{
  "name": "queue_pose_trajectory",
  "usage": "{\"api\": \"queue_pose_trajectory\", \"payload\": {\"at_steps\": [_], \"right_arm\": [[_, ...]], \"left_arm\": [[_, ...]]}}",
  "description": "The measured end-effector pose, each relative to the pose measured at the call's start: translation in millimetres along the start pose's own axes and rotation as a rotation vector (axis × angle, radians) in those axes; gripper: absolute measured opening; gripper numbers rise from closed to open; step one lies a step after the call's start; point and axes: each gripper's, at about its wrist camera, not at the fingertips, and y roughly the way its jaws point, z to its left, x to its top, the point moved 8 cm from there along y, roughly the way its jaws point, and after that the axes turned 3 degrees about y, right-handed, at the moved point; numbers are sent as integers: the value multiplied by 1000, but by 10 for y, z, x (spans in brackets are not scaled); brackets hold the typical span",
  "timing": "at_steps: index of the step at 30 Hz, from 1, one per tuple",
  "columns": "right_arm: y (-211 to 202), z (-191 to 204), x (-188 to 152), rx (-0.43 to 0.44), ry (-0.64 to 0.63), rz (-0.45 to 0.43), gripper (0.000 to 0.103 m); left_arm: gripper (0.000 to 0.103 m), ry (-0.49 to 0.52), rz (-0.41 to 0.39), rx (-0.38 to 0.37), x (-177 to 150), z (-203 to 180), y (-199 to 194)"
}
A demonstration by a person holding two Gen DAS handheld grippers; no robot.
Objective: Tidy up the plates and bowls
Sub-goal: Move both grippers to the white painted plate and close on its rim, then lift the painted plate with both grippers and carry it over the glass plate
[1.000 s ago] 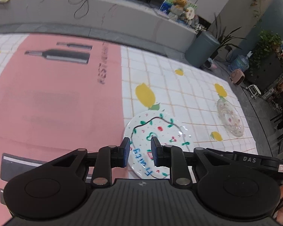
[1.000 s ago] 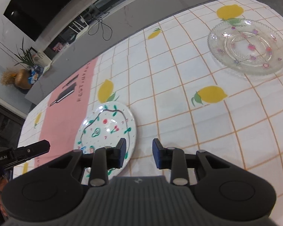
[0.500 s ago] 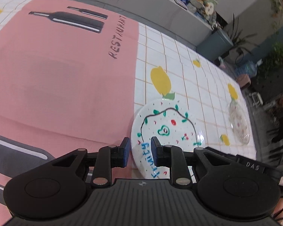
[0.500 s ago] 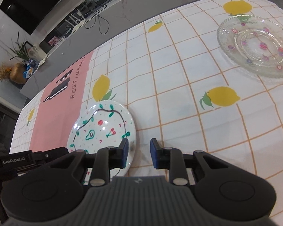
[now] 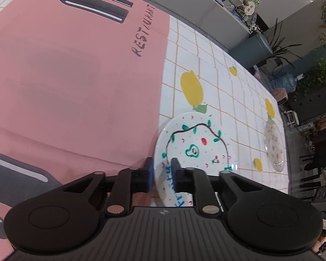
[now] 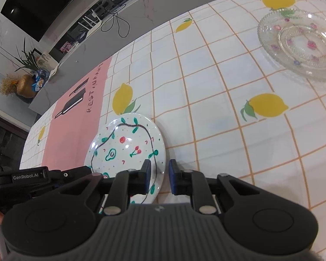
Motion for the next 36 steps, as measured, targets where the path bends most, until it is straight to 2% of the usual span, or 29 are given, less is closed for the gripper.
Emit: {"api": "queue_pose_trajectory", "payload": {"at_steps": [5,10,17,28,36], "right_arm": [[10,-15,-9,10,16,-1,8],[0,-42,-15,23,43,4,7],[-60,-91,-1,71,122,20,7],[-375,-57,-53,139,155,-12,7],[-772,-72,-95,187,144,-56,6]], "left_arm": [[11,17,0,14,-2,-5,-4],[11,48,-15,41,2,-51,-59],[10,67,-56,2,48,-182,-264],[10,92,-102,-3,-93,-392,-541],[10,148,-149,-15,-274,-718,-817]]}}
